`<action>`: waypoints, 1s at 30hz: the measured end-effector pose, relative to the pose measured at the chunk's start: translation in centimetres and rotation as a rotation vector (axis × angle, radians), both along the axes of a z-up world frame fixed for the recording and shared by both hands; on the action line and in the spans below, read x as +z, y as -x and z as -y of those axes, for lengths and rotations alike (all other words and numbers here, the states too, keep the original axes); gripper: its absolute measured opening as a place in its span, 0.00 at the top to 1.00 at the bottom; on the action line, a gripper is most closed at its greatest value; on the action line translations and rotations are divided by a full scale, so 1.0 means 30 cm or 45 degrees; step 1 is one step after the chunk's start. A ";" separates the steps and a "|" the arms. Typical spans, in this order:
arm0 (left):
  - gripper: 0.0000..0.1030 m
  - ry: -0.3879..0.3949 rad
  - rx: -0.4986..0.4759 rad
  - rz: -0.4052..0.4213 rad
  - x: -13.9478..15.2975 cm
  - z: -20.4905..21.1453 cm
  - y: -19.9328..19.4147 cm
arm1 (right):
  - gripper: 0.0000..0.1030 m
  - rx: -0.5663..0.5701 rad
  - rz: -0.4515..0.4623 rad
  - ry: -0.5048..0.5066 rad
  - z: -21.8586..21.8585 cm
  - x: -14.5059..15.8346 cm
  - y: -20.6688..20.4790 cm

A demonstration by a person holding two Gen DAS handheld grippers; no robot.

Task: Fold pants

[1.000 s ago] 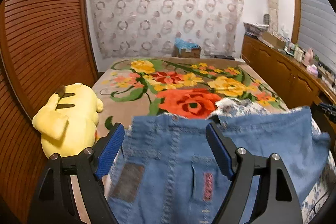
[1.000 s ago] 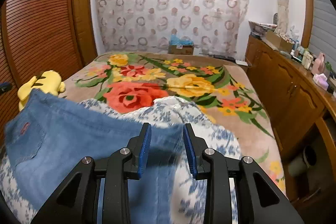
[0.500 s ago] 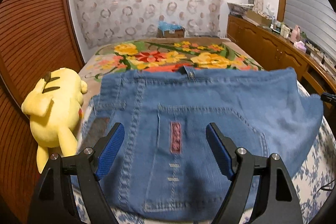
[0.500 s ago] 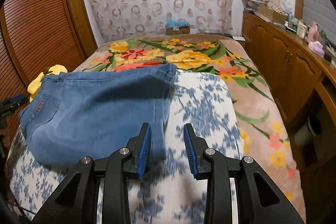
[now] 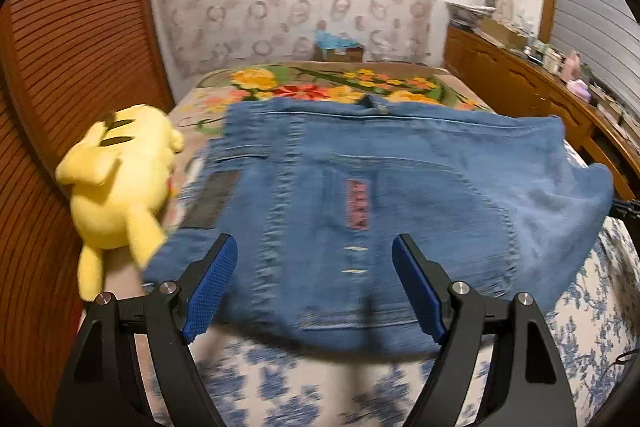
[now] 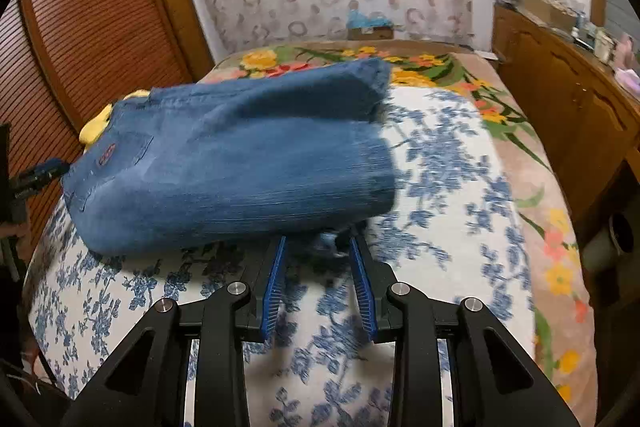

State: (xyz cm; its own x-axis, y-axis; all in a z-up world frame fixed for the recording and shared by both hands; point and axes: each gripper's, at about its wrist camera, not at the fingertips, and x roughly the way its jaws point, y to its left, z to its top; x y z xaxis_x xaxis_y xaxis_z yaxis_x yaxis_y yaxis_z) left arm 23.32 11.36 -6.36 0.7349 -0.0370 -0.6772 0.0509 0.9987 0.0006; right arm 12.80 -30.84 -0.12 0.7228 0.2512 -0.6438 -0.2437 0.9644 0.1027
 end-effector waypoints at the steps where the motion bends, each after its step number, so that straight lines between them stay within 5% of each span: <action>1: 0.22 -0.001 0.016 0.000 -0.001 -0.015 0.003 | 0.68 0.002 -0.008 0.003 0.001 -0.003 -0.014; 10: 0.22 -0.024 0.177 -0.035 -0.052 -0.182 0.002 | 0.68 -0.005 -0.017 0.001 0.008 -0.011 -0.088; 13: 0.22 -0.034 0.199 -0.059 -0.077 -0.208 -0.024 | 0.77 -0.004 -0.012 0.011 -0.004 -0.022 -0.090; 20: 0.38 -0.009 0.240 -0.113 -0.126 -0.260 -0.060 | 0.88 0.010 0.028 0.022 -0.033 -0.031 -0.070; 25: 0.38 0.058 0.265 -0.155 -0.155 -0.292 -0.074 | 0.88 0.007 0.037 0.006 -0.029 -0.039 -0.062; 30: 0.57 0.045 0.246 -0.168 -0.153 -0.268 -0.079 | 0.88 0.009 0.044 -0.019 -0.028 -0.039 -0.054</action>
